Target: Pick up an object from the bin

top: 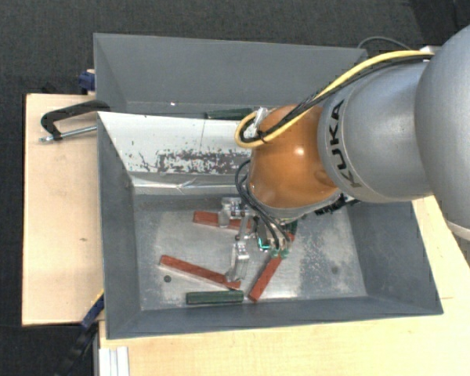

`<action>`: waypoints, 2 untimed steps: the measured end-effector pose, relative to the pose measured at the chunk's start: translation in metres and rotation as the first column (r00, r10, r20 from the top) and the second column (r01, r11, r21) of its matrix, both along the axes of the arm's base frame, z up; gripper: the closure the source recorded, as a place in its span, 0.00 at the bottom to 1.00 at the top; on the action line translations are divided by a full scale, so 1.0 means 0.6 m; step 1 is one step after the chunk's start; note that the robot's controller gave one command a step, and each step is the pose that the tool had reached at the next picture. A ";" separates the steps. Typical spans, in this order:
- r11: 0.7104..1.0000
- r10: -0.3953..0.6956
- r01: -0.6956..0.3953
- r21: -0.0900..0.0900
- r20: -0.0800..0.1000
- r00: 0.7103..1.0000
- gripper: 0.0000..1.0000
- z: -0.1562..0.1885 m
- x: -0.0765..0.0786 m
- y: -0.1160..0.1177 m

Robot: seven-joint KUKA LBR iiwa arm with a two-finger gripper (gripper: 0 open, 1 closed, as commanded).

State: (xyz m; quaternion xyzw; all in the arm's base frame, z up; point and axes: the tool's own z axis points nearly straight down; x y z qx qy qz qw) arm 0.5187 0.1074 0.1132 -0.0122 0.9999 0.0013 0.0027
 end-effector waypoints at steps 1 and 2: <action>0.998 -0.064 0.064 -0.001 -0.008 0.998 0.00 -0.061 0.002 -0.021; 0.999 0.039 -0.039 -0.004 -0.001 0.999 0.00 -0.068 -0.013 0.045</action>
Offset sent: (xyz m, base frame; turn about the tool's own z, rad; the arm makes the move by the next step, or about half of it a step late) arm -0.0188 0.0590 -0.0432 -0.0995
